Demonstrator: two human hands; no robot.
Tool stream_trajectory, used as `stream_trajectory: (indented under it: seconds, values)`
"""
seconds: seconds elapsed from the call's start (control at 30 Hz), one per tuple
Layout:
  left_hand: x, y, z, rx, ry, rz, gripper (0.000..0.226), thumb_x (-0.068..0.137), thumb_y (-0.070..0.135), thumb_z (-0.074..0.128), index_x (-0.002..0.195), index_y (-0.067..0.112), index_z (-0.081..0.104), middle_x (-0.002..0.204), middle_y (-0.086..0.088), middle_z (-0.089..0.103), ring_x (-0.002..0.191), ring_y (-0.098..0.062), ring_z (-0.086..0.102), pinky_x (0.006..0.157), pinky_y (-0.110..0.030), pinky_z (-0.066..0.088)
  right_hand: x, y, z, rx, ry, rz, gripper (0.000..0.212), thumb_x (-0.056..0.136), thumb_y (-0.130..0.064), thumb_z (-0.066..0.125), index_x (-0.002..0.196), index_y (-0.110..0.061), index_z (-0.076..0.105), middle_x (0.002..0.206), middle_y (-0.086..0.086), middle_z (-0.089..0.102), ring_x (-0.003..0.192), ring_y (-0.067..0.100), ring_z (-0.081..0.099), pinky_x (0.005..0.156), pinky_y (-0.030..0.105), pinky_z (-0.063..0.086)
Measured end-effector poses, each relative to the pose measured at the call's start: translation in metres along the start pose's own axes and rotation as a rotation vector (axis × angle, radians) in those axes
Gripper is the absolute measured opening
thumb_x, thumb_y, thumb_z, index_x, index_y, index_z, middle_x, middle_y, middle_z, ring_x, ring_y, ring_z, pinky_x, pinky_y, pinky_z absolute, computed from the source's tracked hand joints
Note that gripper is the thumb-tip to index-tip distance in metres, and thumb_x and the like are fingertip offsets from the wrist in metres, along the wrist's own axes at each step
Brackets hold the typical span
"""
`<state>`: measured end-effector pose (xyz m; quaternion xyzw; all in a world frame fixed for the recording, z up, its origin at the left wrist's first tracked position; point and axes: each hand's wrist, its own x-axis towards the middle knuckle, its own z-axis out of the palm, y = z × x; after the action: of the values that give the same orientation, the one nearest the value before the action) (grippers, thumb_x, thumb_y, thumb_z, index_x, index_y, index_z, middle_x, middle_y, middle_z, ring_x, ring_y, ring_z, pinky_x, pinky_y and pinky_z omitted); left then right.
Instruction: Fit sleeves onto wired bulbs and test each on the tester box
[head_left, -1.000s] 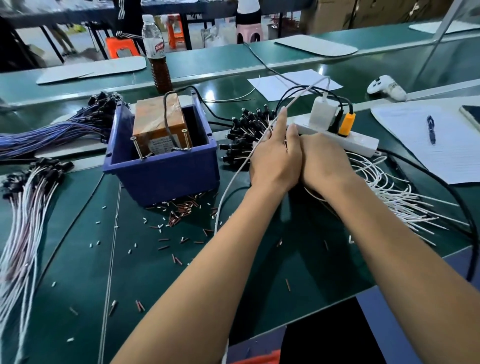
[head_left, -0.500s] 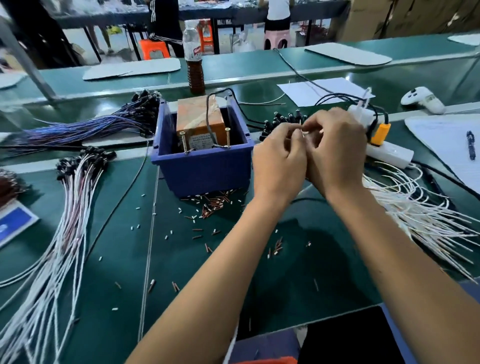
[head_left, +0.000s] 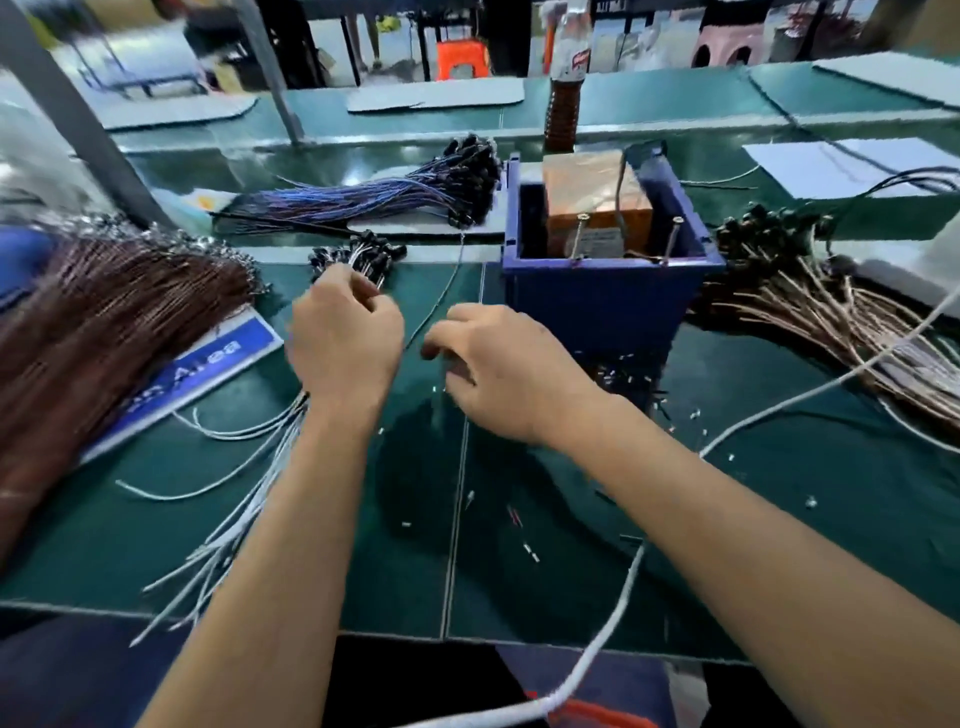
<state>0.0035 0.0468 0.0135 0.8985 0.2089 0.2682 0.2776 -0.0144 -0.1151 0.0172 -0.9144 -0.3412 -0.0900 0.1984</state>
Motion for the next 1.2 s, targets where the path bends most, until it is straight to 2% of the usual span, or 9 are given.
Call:
stream_trajectory:
  seconds: [0.13, 0.4, 0.5, 0.6, 0.7, 0.77, 0.97, 1.07, 1.2]
  values:
    - [0.031, -0.037, -0.001, 0.22, -0.132, -0.17, 0.035, 0.091, 0.029, 0.064, 0.117, 0.005, 0.065, 0.12, -0.025, 0.067, 0.115, -0.045, 0.061, 0.095, -0.047, 0.05, 0.022, -0.014, 0.021, 0.094, -0.144, 0.041, 0.032, 0.094, -0.015, 0.059, 0.122, -0.023, 0.071, 0.112, 0.002, 0.071, 0.109, 0.026, 0.063, 0.091, 0.037, 0.053]
    - [0.039, -0.04, 0.005, 0.252, -0.214, -0.146, 0.018, 0.086, 0.01, 0.061, 0.1, -0.003, 0.064, 0.11, -0.029, 0.069, 0.105, -0.048, 0.064, 0.083, -0.043, 0.05, 0.04, -0.017, 0.043, 0.227, -0.142, 0.253, 0.029, 0.09, -0.021, 0.062, 0.113, -0.035, 0.073, 0.102, -0.005, 0.073, 0.097, 0.024, 0.066, 0.082, 0.032, 0.055]
    - [0.047, -0.039, 0.003, 0.251, -0.191, -0.184, 0.022, 0.094, 0.014, 0.058, 0.106, -0.003, 0.062, 0.117, -0.029, 0.067, 0.112, -0.048, 0.061, 0.092, -0.045, 0.049, 0.04, -0.011, 0.045, 0.276, -0.139, 0.264, 0.025, 0.09, -0.019, 0.064, 0.108, -0.034, 0.074, 0.087, -0.007, 0.069, 0.084, 0.02, 0.064, 0.075, 0.028, 0.053]
    - [0.047, -0.026, 0.0, -0.133, -0.079, -0.207, 0.017, 0.104, 0.017, 0.048, 0.112, 0.005, 0.057, 0.114, -0.02, 0.069, 0.102, -0.037, 0.066, 0.089, -0.043, 0.054, 0.041, 0.0, 0.044, 0.463, -0.11, 0.337, 0.019, 0.094, -0.017, 0.067, 0.106, -0.029, 0.076, 0.077, -0.009, 0.064, 0.064, 0.008, 0.057, 0.062, 0.022, 0.045]
    - [0.036, 0.0, -0.006, -0.826, -0.107, -0.315, 0.019, 0.11, 0.01, 0.033, 0.094, 0.019, 0.038, 0.092, -0.013, 0.074, 0.06, -0.019, 0.066, 0.054, -0.025, 0.048, 0.042, -0.004, 0.041, 0.716, 0.001, 0.422, 0.012, 0.1, -0.019, 0.065, 0.106, -0.018, 0.075, 0.083, 0.003, 0.071, 0.058, 0.011, 0.056, 0.061, 0.026, 0.05]
    - [0.028, 0.017, -0.013, -1.009, -0.149, -0.358, 0.017, 0.109, 0.008, 0.038, 0.095, 0.018, 0.04, 0.079, -0.004, 0.069, 0.047, -0.011, 0.051, 0.045, -0.022, 0.036, 0.043, -0.015, 0.036, 0.9, 0.102, 0.468, 0.02, 0.105, -0.026, 0.059, 0.099, -0.014, 0.074, 0.082, 0.005, 0.072, 0.054, 0.007, 0.054, 0.052, 0.024, 0.044]
    - [0.003, 0.022, -0.045, -0.944, -0.668, 0.008, 0.023, 0.094, 0.005, 0.058, 0.076, 0.019, 0.051, 0.058, 0.0, 0.054, 0.047, -0.008, 0.043, 0.044, -0.017, 0.029, 0.055, -0.027, -0.006, 1.55, 0.096, 0.676, 0.06, 0.108, -0.061, 0.033, 0.084, -0.016, 0.065, 0.073, 0.003, 0.069, 0.07, 0.019, 0.064, 0.076, 0.037, 0.053]
    - [0.002, 0.006, -0.059, -0.899, -0.938, 0.112, 0.015, 0.09, 0.013, 0.059, 0.078, 0.017, 0.05, 0.062, -0.007, 0.06, 0.042, -0.006, 0.038, 0.037, -0.013, 0.024, 0.054, -0.031, -0.019, 1.57, 0.126, 0.673, 0.05, 0.111, -0.049, 0.037, 0.096, -0.014, 0.07, 0.088, 0.01, 0.07, 0.067, 0.022, 0.061, 0.061, 0.033, 0.048]
    - [0.003, -0.001, -0.06, -0.801, -0.814, 0.06, 0.031, 0.095, 0.038, 0.057, 0.076, 0.014, 0.058, 0.073, -0.003, 0.071, 0.06, -0.014, 0.058, 0.05, -0.022, 0.04, 0.05, -0.042, -0.025, 1.366, 0.234, 0.542, 0.043, 0.115, -0.028, 0.037, 0.09, -0.006, 0.065, 0.075, 0.018, 0.063, 0.052, 0.023, 0.053, 0.04, 0.026, 0.042]
